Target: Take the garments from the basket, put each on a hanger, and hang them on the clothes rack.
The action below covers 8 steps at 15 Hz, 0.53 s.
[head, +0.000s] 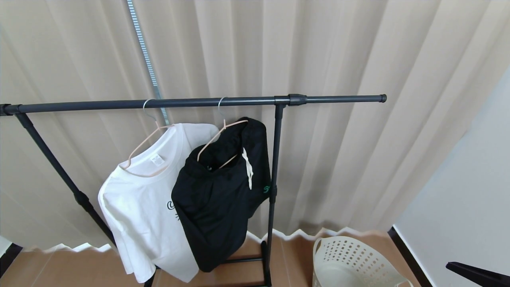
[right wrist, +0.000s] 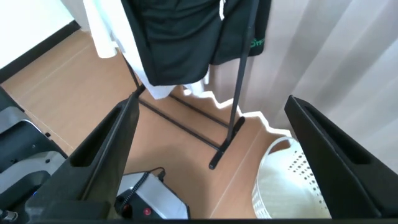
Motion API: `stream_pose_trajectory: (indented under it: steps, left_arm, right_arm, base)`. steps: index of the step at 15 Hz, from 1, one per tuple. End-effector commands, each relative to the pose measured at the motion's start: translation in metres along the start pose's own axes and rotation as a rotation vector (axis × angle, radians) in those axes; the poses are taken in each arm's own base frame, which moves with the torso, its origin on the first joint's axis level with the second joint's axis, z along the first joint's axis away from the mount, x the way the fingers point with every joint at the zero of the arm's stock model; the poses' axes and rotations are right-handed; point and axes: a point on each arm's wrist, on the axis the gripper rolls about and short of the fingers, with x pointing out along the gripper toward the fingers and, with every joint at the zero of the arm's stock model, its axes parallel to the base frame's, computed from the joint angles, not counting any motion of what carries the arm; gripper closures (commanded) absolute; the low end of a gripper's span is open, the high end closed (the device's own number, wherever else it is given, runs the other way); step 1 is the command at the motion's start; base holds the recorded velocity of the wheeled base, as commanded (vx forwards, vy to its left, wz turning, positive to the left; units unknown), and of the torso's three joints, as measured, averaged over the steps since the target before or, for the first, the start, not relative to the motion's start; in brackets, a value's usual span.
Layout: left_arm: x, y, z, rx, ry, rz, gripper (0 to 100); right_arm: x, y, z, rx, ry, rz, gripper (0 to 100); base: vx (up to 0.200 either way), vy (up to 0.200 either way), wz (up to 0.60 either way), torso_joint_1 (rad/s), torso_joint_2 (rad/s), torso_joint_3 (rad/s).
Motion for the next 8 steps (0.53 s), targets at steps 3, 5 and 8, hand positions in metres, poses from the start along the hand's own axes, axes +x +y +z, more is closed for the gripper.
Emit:
stream_pose_trajectory:
  steps: [3, 5, 8]
  left_arm:
    - [-0.017, -0.004, -0.008, 0.015, -0.247, 0.114, 0]
    - [-0.018, -0.004, -0.009, 0.011, -0.255, 0.113, 0]
    - [-0.018, -0.004, -0.009, 0.012, -0.255, 0.115, 0]
  right_arm:
    - [-0.014, -0.004, -0.005, 0.026, -0.047, -0.072, 0]
    - [-0.023, -0.005, -0.008, 0.034, -0.069, -0.111, 0]
    - [-0.037, -0.006, -0.011, 0.056, -0.100, -0.219, 0]
  base:
    - [0.000, 0.000, 0.00, 0.000, 0.00, 0.000]
    - [0.000, 0.000, 0.00, 0.000, 0.00, 0.000]
    - [0.000, 0.000, 0.00, 0.000, 0.00, 0.000]
